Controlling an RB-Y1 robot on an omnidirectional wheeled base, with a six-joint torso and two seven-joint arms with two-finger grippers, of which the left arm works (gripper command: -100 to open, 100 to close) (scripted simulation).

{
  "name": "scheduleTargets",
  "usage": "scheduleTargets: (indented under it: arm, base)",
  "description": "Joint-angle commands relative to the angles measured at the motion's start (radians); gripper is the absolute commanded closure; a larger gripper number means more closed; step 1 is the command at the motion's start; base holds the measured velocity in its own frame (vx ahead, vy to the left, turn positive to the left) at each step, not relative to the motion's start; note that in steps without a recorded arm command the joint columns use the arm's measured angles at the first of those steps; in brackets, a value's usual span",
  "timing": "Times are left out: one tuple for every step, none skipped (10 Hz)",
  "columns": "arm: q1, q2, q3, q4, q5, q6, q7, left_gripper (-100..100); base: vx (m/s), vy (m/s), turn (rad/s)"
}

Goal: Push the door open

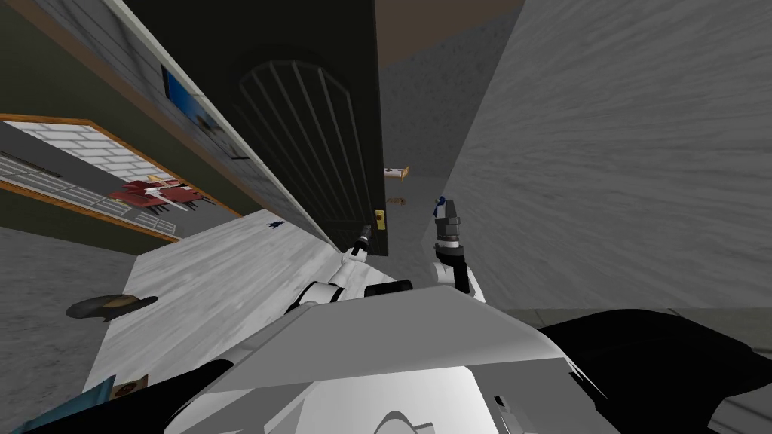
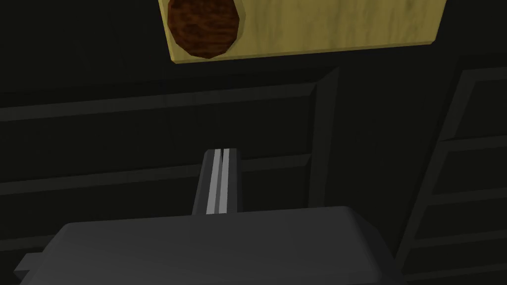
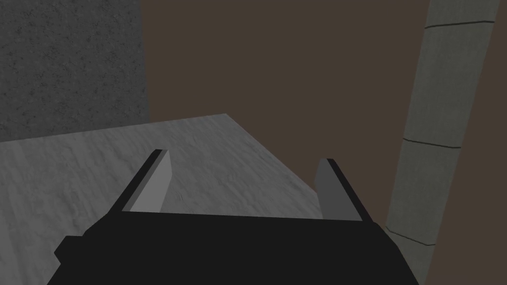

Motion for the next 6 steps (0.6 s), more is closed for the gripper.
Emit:
scheduleTargets:
  arm:
    - [-0.001,-0.005,0.001,-0.005,0.003,0.005,0.002,-100]
    - [-0.002,-0.013,0.003,-0.008,0.005,0.008,0.003,-100]
    - [-0.003,-0.027,0.004,-0.010,0.007,0.011,0.004,-100]
    - [0.002,-0.020,0.003,-0.014,0.005,0.009,0.002,-100]
    - [0.004,-0.012,0.006,-0.014,0.006,0.008,0.000,-100]
    - [0.004,-0.010,0.007,-0.014,0.006,0.008,0.000,-100]
  base:
    - [-0.258,-0.027,0.048]
    - [-0.271,-0.039,0.058]
    - [-0.272,-0.051,0.065]
    - [-0.123,-0.028,0.012]
    - [0.063,-0.050,-0.037]
    - [0.146,-0.062,-0.010]
